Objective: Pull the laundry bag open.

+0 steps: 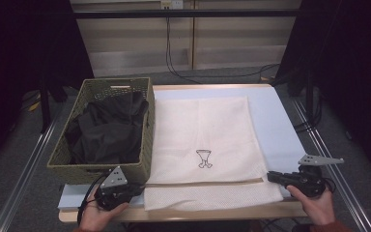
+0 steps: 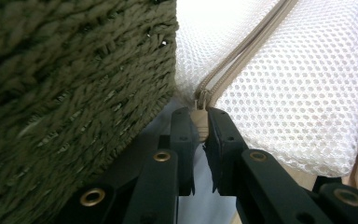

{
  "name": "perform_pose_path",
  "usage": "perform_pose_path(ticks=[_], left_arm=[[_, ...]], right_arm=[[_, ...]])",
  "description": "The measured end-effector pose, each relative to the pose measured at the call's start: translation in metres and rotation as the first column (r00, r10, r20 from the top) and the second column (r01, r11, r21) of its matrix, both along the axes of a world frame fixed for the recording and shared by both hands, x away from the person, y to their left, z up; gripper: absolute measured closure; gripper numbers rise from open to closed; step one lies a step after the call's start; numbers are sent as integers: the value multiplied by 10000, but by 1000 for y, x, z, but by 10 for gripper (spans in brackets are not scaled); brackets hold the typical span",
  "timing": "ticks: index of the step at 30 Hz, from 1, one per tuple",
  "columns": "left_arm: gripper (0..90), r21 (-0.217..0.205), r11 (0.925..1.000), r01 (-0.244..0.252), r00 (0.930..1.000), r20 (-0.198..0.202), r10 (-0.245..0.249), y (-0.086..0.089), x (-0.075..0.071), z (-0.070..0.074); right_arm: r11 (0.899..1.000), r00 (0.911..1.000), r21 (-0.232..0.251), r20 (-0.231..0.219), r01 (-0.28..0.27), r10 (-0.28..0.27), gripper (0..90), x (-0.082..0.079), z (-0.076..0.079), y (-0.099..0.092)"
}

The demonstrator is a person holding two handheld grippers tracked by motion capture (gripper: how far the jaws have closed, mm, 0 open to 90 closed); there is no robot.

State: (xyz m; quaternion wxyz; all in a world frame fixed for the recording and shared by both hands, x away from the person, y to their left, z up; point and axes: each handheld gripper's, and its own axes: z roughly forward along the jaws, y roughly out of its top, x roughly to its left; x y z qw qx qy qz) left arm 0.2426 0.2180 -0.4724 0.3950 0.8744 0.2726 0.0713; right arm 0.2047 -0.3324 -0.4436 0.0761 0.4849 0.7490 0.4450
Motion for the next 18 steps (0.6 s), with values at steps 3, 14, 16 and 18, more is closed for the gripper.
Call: perform_pose_path(ticks=[3, 14, 16, 18], left_arm=[[814, -23, 10000, -22, 10000, 35, 22, 0, -1, 0], [809, -286, 9996, 65, 9998, -171, -70, 1, 1, -4], [806, -321, 9995, 31, 9995, -298, -41, 1, 2, -5], [793, -353, 9994, -9, 9994, -344, -3, 2, 2, -5]], right_arm=[[9995, 9999, -289, -142, -90, 86, 850, 0, -8, 2], [9957, 9979, -882, -601, -277, 224, 839, 4, -24, 6], [9957, 9980, -891, -603, -267, 214, 829, 4, -26, 7], [9963, 9984, -826, -532, -252, 208, 811, 4, -25, 6]])
